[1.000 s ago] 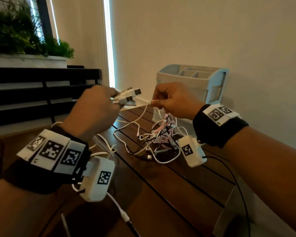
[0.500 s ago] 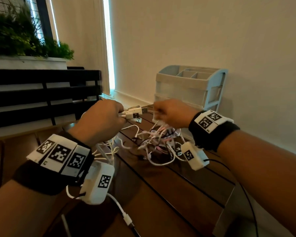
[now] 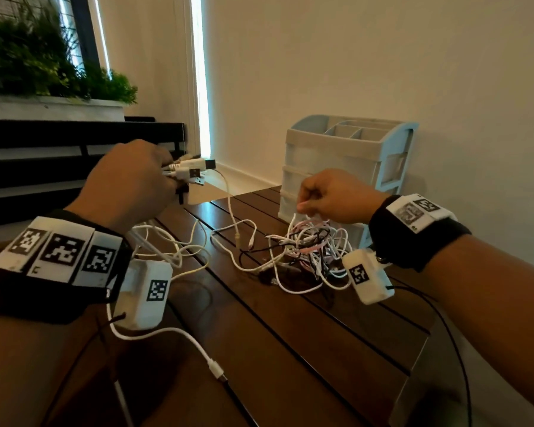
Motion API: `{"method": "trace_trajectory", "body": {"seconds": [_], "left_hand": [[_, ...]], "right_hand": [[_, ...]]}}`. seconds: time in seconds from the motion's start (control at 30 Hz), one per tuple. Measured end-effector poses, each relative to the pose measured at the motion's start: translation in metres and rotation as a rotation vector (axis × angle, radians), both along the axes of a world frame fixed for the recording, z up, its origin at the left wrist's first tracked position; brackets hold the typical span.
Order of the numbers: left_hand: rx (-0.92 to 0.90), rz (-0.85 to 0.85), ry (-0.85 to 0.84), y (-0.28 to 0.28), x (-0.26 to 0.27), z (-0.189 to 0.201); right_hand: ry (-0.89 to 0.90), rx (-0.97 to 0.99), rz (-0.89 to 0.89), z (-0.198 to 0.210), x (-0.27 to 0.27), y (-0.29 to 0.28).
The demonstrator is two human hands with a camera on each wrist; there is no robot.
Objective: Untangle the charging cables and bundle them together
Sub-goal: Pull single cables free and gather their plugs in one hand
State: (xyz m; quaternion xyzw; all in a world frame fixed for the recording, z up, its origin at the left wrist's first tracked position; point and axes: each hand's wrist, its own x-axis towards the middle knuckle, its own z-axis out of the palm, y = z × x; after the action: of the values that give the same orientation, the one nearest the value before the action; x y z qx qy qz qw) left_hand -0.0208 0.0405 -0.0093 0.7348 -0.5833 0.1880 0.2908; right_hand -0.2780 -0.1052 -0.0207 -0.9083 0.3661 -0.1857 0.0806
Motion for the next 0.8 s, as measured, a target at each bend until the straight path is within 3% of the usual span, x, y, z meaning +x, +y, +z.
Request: {"method": "trace_trajectory", "body": {"seconds": [0.13, 0.3, 0.47, 0.53, 0.63, 0.67, 0.8], "left_hand": [[-0.030, 0.131, 0.017, 0.002, 0.012, -0.001], [0.017, 0.323, 0.076, 0.014, 0.030, 0.006], [-0.011, 0.365, 0.081, 0.019, 0.028, 0.010], [-0.035, 0.367, 0.079, 0.018, 0.024, 0.012], [-0.075, 0.385, 0.126, 0.017, 0.022, 0.013], [-0.077, 0.371, 0.142, 0.017, 0.022, 0.013], [-0.010, 0.267, 0.228, 0.017, 0.023, 0.007]], "right_hand": [[-0.037, 0.119, 0.134, 0.004, 0.013, 0.030], [0.378, 0.362, 0.217, -0.022, 0.033, 0.051], [0.620, 0.288, 0.125, -0.032, 0.043, 0.043], [0.531, 0.193, 0.145, -0.028, 0.046, 0.046], [0.230, -0.008, 0.136, -0.019, 0.054, 0.045], [0.226, -0.028, 0.127, -0.020, 0.057, 0.042], [0.606, -0.074, 0.063, -0.036, 0.072, 0.035]]}}
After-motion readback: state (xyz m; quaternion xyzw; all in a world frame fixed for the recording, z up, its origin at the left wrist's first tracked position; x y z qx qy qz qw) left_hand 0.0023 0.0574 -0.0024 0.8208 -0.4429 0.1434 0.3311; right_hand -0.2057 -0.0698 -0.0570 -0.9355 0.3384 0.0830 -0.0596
